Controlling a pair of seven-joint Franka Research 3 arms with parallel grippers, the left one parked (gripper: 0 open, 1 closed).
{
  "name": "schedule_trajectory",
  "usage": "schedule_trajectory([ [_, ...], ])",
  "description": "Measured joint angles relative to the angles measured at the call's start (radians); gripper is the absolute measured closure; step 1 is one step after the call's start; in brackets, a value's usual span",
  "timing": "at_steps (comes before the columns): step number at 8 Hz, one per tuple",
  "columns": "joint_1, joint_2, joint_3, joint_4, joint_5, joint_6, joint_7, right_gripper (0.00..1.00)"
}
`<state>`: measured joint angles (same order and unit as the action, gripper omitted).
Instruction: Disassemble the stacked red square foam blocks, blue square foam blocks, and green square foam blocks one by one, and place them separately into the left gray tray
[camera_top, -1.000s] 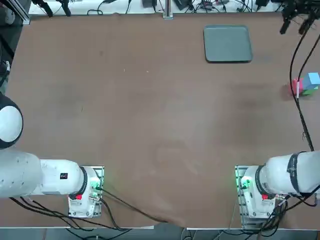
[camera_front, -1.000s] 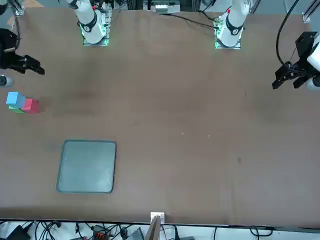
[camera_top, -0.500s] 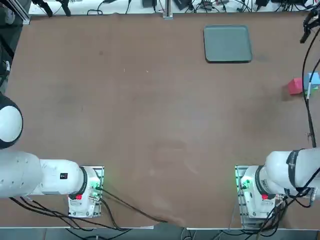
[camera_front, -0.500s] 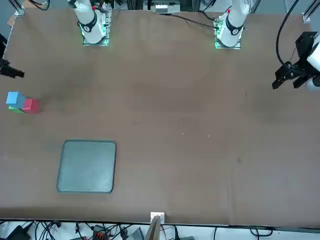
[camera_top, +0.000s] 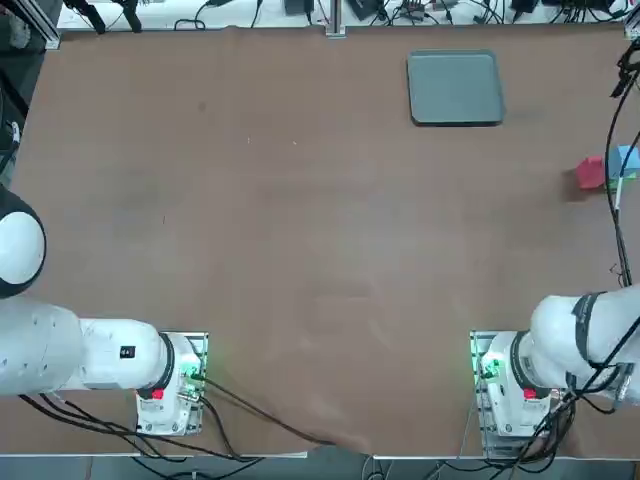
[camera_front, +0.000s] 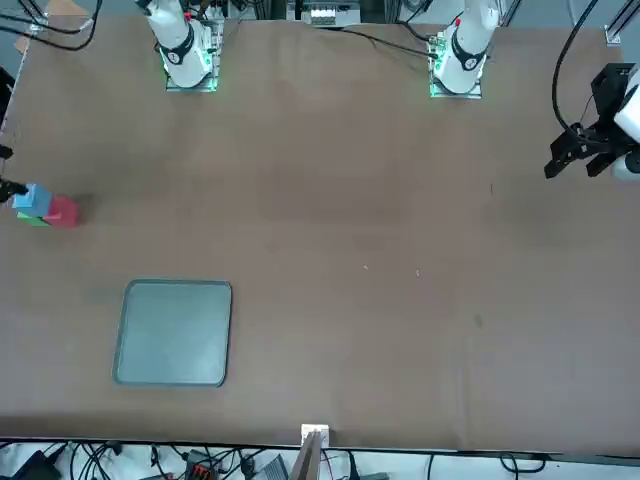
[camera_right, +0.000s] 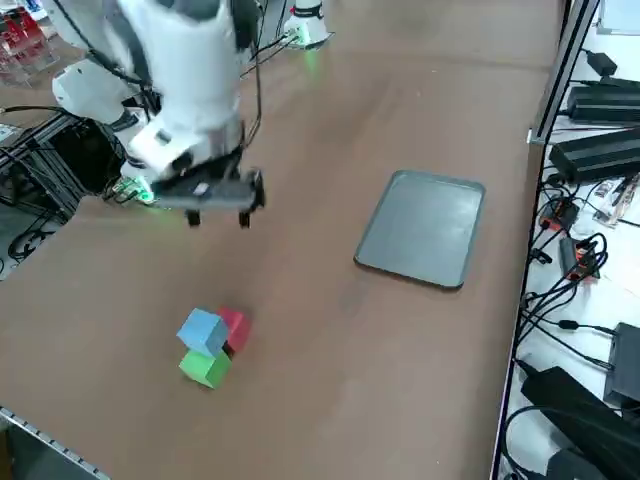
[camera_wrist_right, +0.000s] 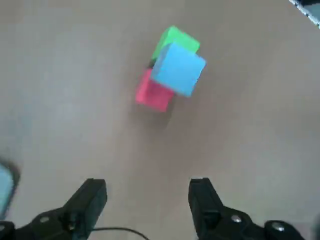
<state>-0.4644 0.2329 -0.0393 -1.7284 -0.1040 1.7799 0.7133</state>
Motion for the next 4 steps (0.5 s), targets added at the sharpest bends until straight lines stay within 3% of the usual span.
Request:
schedule_trajectory([
  [4, -0.083, 0.010, 0.000, -0.246, 0.003, 0.415, 0.203, 0.00],
])
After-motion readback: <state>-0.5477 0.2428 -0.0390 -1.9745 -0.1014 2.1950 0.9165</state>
